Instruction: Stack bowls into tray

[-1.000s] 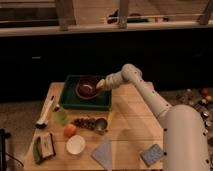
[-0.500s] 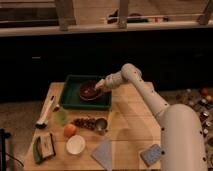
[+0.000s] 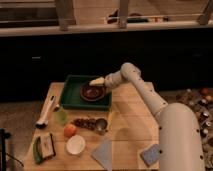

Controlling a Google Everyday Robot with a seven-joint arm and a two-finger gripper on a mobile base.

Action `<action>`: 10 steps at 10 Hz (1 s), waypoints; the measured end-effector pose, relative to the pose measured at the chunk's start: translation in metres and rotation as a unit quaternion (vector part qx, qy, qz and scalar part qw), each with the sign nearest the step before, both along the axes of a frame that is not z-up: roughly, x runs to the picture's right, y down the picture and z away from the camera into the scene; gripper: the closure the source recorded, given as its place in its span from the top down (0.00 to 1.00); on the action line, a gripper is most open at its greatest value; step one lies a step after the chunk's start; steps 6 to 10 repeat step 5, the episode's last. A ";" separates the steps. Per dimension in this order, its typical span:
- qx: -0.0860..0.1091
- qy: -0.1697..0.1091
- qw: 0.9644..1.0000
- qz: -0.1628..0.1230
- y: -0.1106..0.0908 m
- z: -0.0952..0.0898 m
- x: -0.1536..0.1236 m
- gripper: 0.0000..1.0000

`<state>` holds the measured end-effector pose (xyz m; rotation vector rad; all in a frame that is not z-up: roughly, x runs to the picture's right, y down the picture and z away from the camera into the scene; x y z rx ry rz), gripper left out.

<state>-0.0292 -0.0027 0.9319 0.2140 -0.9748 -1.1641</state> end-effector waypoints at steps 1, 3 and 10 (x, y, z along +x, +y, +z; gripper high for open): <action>0.001 0.004 1.000 -0.007 -0.005 -0.002 0.000 0.80; -0.002 0.018 1.000 -0.022 -0.018 -0.008 0.000 0.80; -0.005 0.033 0.999 -0.039 -0.029 -0.013 -0.003 0.80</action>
